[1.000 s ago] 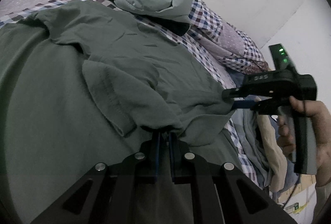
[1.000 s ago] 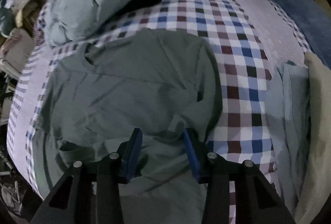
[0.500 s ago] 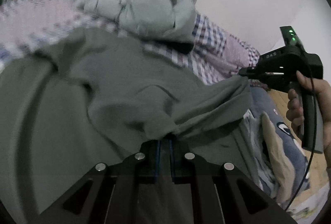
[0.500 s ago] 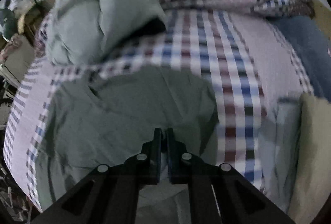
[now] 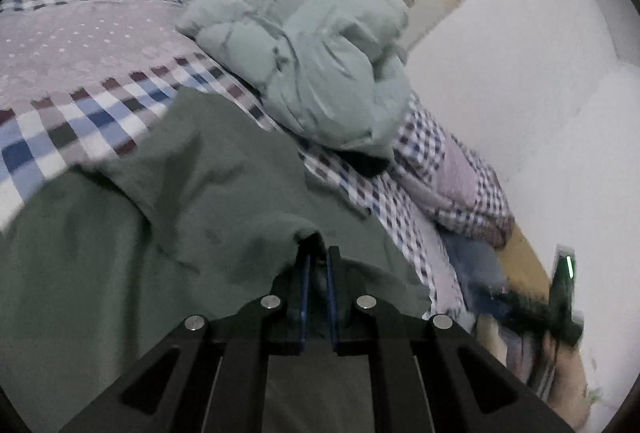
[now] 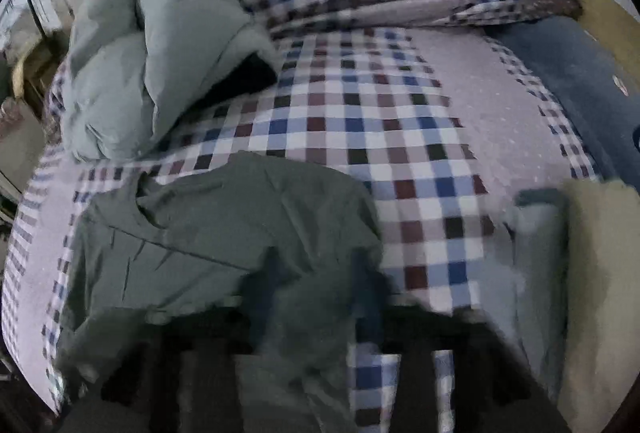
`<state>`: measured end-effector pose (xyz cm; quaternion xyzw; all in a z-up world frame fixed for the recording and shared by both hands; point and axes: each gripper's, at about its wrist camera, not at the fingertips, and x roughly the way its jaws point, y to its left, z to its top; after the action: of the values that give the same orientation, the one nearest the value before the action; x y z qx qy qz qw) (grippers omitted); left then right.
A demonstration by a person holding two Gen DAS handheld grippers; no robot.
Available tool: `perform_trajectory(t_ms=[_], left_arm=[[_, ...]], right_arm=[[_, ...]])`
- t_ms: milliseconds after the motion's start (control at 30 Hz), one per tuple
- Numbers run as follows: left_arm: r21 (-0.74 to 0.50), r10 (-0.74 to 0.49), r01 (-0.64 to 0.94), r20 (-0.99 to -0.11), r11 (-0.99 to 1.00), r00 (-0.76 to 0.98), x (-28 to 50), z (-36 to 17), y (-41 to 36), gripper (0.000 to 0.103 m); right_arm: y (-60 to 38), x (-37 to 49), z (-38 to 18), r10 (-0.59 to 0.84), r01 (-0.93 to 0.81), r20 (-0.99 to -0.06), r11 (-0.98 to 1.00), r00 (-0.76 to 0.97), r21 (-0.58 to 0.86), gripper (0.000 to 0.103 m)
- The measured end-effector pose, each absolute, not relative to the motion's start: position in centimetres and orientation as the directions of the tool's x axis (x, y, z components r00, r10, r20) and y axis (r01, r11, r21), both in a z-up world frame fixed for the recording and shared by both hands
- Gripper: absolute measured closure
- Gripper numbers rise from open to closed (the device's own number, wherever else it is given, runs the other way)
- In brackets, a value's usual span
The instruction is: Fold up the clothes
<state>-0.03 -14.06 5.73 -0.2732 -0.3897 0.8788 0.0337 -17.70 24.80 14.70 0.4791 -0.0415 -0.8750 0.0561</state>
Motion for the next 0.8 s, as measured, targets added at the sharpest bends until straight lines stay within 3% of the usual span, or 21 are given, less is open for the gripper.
perform_trajectory(t_ms=[100,467,500,533,567,600,700,800], left_arm=[[-0.728,0.262,0.164,-0.434,-0.665,-0.862,0.0,5.9,-15.9,0.097],[-0.806,0.354,0.119,-0.381,-0.58,-0.854,-1.7,7.6,-18.4,0.097],[-0.82,0.367,0.119,-0.374,-0.56,-0.852,-2.0,7.8,-18.8,0.097],[-0.833,0.373,0.121,-0.365,-0.539,-0.853,-2.3,8.1,-19.3,0.097],[-0.843,0.371,0.123,-0.356,-0.524,-0.858,-2.7,8.5,-19.9,0.097],[-0.851,0.369,0.125,-0.348,-0.51,-0.862,-3.2,9.0,-20.4,0.097],[-0.834,0.336,0.161,-0.379,-0.528,-0.862,-4.8,9.7,-21.7,0.097],[-0.784,0.3,0.298,-0.513,-0.544,-0.804,-7.6,8.4,-23.0,0.097]], right_arm=[[26.3,-13.3,13.9,-0.205,0.113,-0.797,-0.979,-0.569,0.171,0.04],[24.6,-5.6,5.6,-0.238,0.32,-0.85,-0.943,-0.47,0.087,0.043],[24.5,-5.4,5.4,-0.225,0.326,-0.85,-0.943,-0.476,0.067,0.045],[24.5,-5.3,5.2,-0.204,0.322,-0.851,-0.946,-0.483,0.044,0.061],[24.7,-5.2,5.0,-0.181,0.311,-0.854,-0.95,-0.488,0.024,0.093],[25.1,-5.1,4.8,-0.164,0.294,-0.854,-0.956,-0.493,0.014,0.101],[26.4,-4.6,4.7,-0.175,0.273,-0.842,-0.961,-0.511,0.034,0.101],[27.2,-4.0,5.3,-0.191,0.259,-0.82,-0.964,-0.539,0.055,0.101]])
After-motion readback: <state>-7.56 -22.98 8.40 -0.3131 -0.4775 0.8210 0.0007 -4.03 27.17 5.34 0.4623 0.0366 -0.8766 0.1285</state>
